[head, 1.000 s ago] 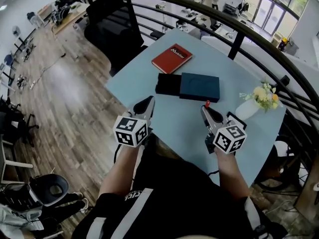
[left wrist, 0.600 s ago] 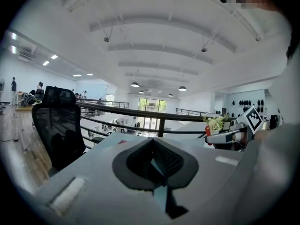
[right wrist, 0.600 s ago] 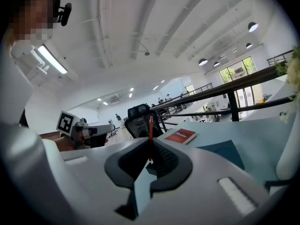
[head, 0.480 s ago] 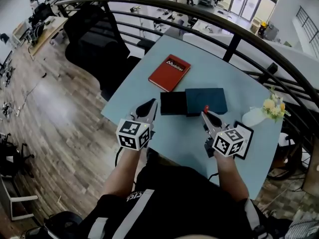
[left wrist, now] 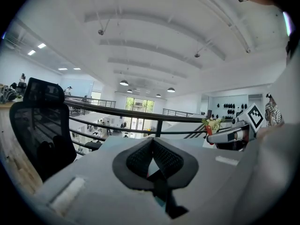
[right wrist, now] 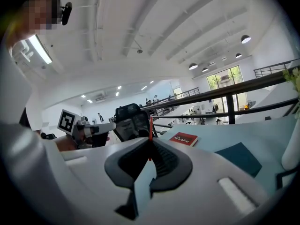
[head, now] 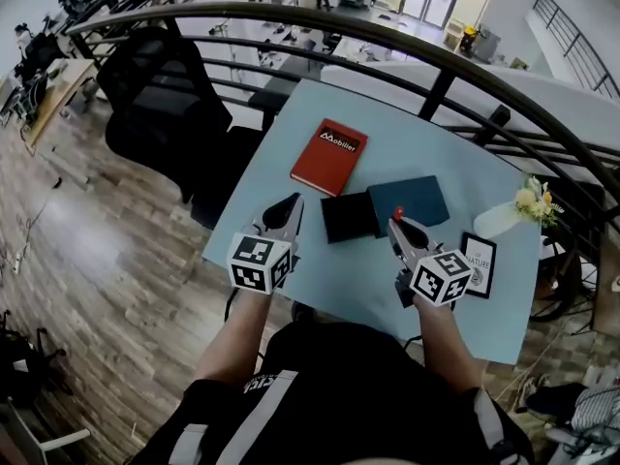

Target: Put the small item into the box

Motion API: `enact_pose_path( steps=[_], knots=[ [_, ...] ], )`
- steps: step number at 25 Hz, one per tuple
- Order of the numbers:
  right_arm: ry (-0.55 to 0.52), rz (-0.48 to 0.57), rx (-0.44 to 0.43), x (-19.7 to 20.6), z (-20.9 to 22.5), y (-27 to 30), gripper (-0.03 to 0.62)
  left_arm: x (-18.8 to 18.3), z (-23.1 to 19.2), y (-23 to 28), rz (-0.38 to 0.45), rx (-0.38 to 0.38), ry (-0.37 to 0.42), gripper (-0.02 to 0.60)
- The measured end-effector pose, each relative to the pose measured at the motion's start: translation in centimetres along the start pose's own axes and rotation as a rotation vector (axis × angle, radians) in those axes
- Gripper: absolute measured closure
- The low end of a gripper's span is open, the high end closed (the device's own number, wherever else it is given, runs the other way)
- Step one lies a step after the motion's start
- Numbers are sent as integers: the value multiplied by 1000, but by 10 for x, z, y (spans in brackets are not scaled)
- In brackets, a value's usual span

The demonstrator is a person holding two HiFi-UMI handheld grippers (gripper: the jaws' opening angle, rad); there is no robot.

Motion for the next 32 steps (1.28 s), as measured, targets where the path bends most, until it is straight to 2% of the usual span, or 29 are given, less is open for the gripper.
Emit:
enact_pose_path(
  steps=[4,8,18,21,27,32],
  knots=[
    [15,21,38,1,-4,5,580,-5,-3,5,1,46,9,577],
    [15,10,37,8,-7,-4,580,-11,13,10,21,71,17,577],
    [21,50,3,11,25,-49,580,1,69,26,-8,54,36,577],
    [57,43,18,21,36,-57,580,8,79,33,-28,56,35,577],
    [78,13,70,28,58,-57,580,23,76,59,-60,64,28,577],
    [82,-26,84,27,71,-25,580,41,58,83,-110,83,14,577]
  ],
)
Point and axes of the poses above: the fingertips, and each gripper's own axes: y forward along the fingers, z to its right, x out of its underside, the point moved 5 cm from there along -y, backward along the fingers, and after that the axes turned 8 degrees about -x, right-handed, at the moved point
